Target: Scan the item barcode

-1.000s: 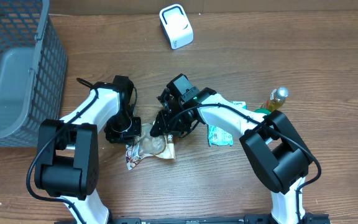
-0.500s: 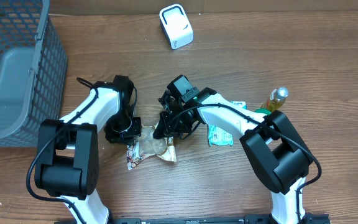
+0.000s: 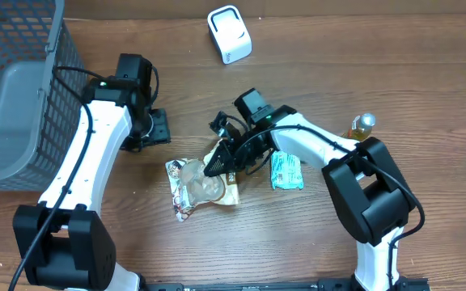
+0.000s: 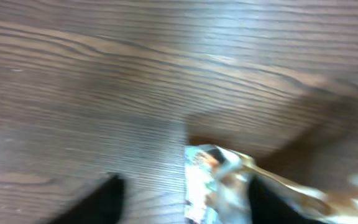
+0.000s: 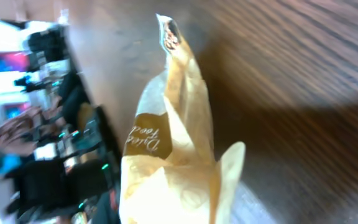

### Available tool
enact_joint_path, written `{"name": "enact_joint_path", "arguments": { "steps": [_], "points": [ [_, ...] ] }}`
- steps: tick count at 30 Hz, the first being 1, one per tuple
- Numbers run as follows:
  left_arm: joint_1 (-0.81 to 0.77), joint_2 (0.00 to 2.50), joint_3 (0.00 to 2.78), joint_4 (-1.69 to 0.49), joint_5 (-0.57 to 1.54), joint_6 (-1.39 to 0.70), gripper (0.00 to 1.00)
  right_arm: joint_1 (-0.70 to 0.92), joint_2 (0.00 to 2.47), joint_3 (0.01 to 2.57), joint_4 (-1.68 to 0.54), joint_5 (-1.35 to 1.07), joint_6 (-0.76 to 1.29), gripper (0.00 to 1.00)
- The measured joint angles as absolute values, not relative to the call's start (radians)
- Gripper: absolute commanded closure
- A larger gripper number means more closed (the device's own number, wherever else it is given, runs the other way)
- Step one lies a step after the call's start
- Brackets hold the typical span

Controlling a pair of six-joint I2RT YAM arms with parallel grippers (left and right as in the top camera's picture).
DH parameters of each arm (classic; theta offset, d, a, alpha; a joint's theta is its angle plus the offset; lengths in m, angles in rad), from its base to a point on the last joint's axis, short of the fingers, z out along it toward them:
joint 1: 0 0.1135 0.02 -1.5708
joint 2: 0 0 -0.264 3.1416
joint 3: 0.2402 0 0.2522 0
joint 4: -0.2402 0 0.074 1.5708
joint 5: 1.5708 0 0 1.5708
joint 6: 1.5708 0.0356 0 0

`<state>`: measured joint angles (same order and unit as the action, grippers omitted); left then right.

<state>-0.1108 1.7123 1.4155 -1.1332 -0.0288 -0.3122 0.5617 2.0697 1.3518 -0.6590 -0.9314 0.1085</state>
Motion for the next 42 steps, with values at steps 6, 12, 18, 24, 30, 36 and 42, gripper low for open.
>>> {"name": "enact_joint_path", "arguments": {
  "steps": [6, 12, 18, 24, 30, 36, 42],
  "points": [
    [-0.105, 1.715, 1.414, -1.130, -0.113, -0.323, 0.00, 0.504, 2.070, 1.350, -0.797, -1.107, -0.089, 0.96],
    [-0.105, 1.715, 1.414, -1.129, -0.141, -0.323, 0.00, 0.474, 2.069, 1.348, -0.963, -1.195, -0.306, 0.96],
    [-0.105, 1.715, 1.414, -1.122, -0.147, -0.323, 0.00, 0.465, 2.059, 1.348, -1.038, -1.217, -0.464, 0.96],
    [-0.105, 1.715, 1.414, -1.122, -0.148, -0.323, 0.00, 0.465, 2.047, 1.348, -1.050, -1.226, -0.521, 0.96],
    [-0.105, 1.715, 1.414, -1.122, -0.148, -0.323, 0.00, 0.465, 2.047, 1.348, -1.086, -1.227, -0.535, 0.96],
    [-0.105, 1.715, 1.414, -1.122, -0.148, -0.323, 0.00, 0.465, 2.041, 1.348, -1.122, -1.235, -0.556, 0.96],
    [-0.105, 1.715, 1.414, -1.122, -0.151, -0.323, 0.00, 0.464, 1.969, 1.346, -1.273, -1.285, -0.695, 0.96]
  ]
}}
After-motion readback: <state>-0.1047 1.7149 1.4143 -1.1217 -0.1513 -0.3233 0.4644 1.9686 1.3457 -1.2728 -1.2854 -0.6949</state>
